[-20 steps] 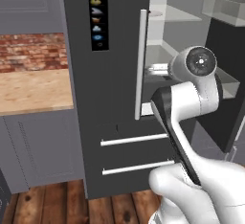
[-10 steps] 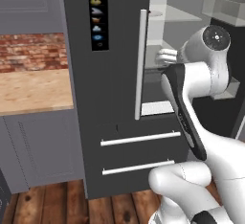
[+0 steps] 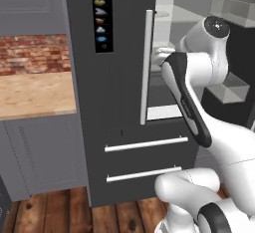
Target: Retrieve the chicken drumstick from the fridge and place it on the saucepan with marinade on the stove.
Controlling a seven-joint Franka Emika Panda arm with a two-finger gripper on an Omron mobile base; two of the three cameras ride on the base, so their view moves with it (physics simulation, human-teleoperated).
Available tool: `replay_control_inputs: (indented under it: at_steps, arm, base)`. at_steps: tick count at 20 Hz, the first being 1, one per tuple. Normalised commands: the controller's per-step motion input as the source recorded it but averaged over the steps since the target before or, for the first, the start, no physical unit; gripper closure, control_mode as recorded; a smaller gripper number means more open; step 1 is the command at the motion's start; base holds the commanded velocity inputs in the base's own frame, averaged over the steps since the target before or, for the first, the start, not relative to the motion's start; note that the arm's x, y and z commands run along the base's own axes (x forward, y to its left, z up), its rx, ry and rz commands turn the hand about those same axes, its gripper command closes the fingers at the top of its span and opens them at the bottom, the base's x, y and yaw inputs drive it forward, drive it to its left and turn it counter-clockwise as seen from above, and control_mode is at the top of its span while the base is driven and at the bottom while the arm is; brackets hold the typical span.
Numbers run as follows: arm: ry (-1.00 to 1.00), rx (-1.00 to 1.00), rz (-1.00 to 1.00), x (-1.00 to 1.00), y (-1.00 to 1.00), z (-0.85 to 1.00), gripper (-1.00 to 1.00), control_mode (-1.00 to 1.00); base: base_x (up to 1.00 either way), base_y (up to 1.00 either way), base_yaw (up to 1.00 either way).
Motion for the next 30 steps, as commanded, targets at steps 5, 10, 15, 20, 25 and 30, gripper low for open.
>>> replay_control_inputs:
  at_steps: [5,10,15,20,25,30]
  arm:
    - [-0.17,-0.01,0.03,0.28,0.00,-0.19,-1.00,-1.00]
    - [-0.32,0.00,0.00,0.14,-0.04,-0.09,-1.00,-1.00]
    - [-0.01,0.02,0.00,0.20,-0.20,0.16,-1.00,-1.00]
    - [0.08,0.00,0.00,0.32,-0.17,0.15,-1.00,-1.00]
    - [0.10,0.00,0.00,0.32,0.08,0.00,-1.00,-1.00]
    - [0.04,0.00,0.00,0.41,0.18,0.00,-1.00,-1.00]
  base:
    - [0.00,0.00,0.00]
    - [0.00,0.00,0.00]
    - [0.00,0.00,0.00]
    - [0.00,0.00,0.00]
    - [0.00,0.00,0.00]
    - [0.00,0.00,0.00]
